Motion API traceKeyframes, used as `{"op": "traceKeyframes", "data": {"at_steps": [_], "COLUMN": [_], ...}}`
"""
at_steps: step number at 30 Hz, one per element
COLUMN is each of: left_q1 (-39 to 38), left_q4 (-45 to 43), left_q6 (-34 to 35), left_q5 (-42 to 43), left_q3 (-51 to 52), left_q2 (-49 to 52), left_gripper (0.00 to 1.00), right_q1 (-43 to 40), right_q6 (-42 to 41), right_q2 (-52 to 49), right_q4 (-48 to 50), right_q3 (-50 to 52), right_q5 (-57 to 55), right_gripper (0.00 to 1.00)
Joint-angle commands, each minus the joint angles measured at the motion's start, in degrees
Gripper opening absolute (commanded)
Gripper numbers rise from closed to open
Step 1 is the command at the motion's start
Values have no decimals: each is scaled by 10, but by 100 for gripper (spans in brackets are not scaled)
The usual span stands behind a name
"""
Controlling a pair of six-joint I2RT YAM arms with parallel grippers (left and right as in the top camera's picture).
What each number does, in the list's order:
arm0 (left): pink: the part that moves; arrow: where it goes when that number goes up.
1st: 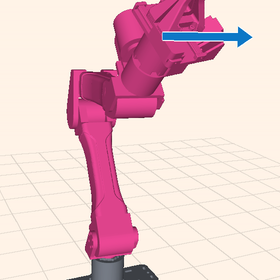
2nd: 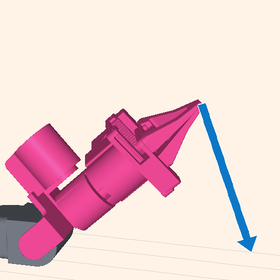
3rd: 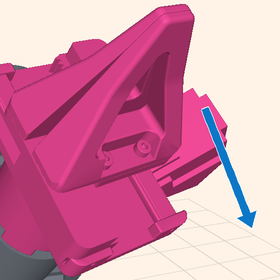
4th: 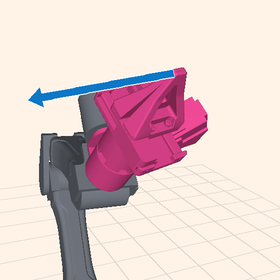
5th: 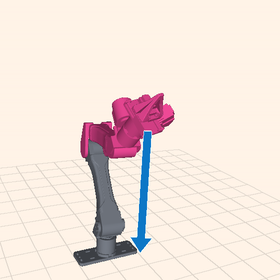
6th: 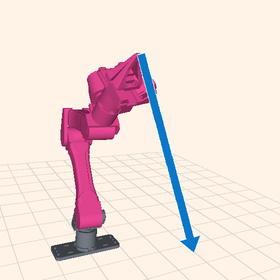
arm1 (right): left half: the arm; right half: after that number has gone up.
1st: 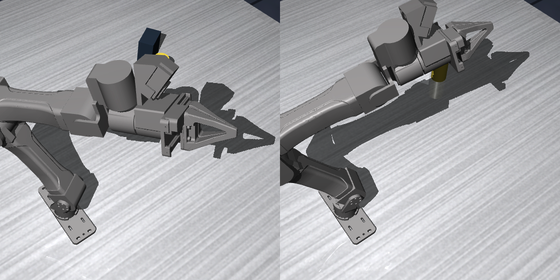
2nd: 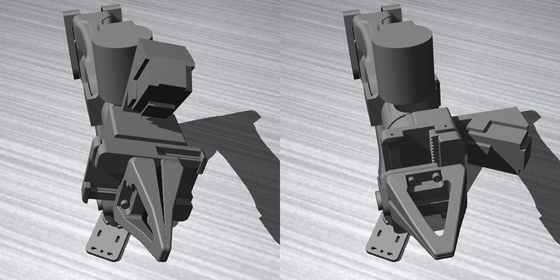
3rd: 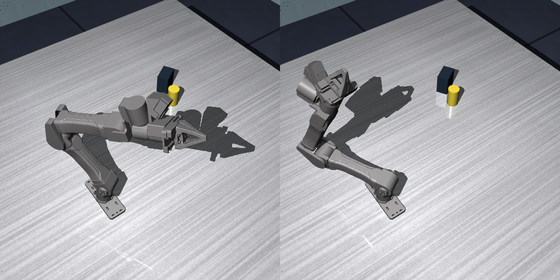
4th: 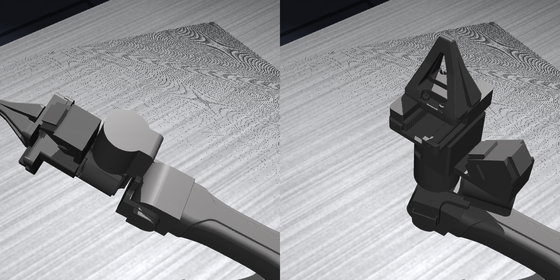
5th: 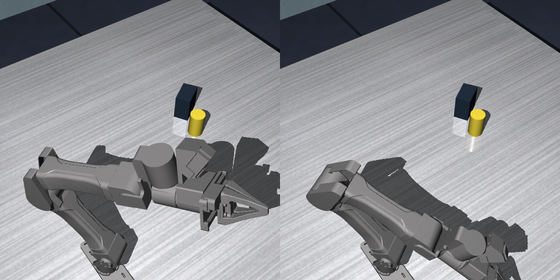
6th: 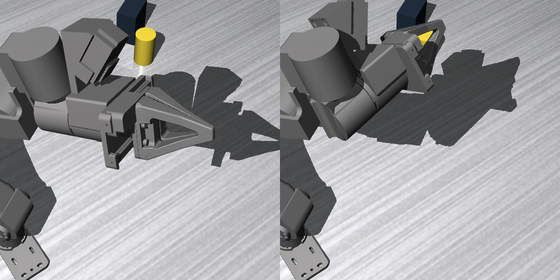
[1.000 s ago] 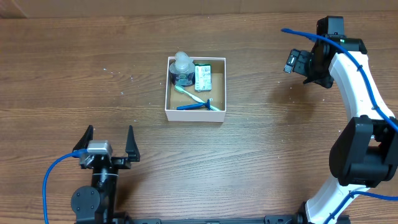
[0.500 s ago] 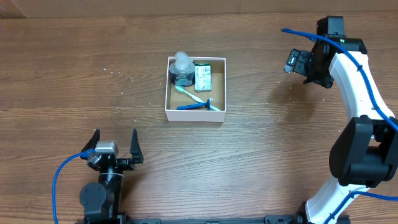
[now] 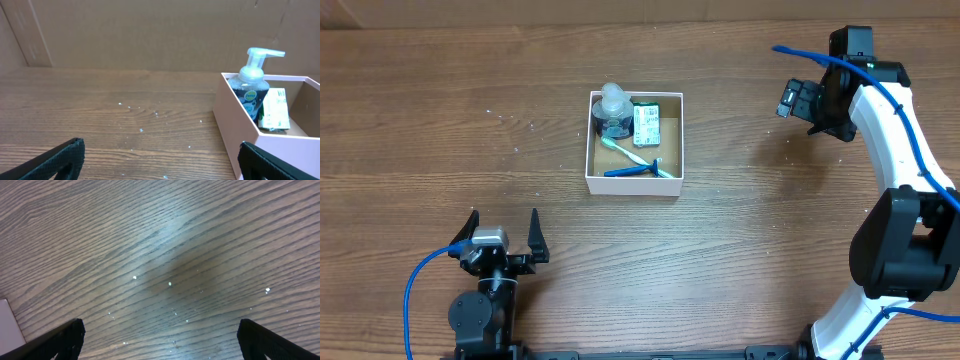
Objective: Pack container
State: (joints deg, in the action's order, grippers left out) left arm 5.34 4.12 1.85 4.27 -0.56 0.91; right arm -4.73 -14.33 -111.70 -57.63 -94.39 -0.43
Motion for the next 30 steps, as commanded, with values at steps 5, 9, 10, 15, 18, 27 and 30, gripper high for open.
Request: {"op": "traceKeyframes", "data": {"at_steps": [5,9,10,15,18,27,30], "left_q1": [2,2,2,2,2,2,2], "left_q4": [0,0,0,0,0,0,0], "left_q6": [12,12,12,12,12,12,12], "left_q5": [-4,-4,-4,-4,-4,-4,-4], "left_q3": [3,3,3,3,3,3,3], "left_q2": [-7,-7,-7,-7,-7,-7,-7], "left_gripper": [100,100,100,100,100,100,100], "right_q1": [2,2,2,10,10,10,10], "right_q6": [2,2,2,2,2,2,2], "right_q2": [16,16,17,86,154,376,450], "right_q4": [3,3,3,3,3,3,2], "right_q3": [-9,-9,-9,-9,-9,-8,8], "right_q5": [-3,-3,-3,-3,-3,-3,-3], "right_gripper": [100,100,100,100,100,100,100]}}
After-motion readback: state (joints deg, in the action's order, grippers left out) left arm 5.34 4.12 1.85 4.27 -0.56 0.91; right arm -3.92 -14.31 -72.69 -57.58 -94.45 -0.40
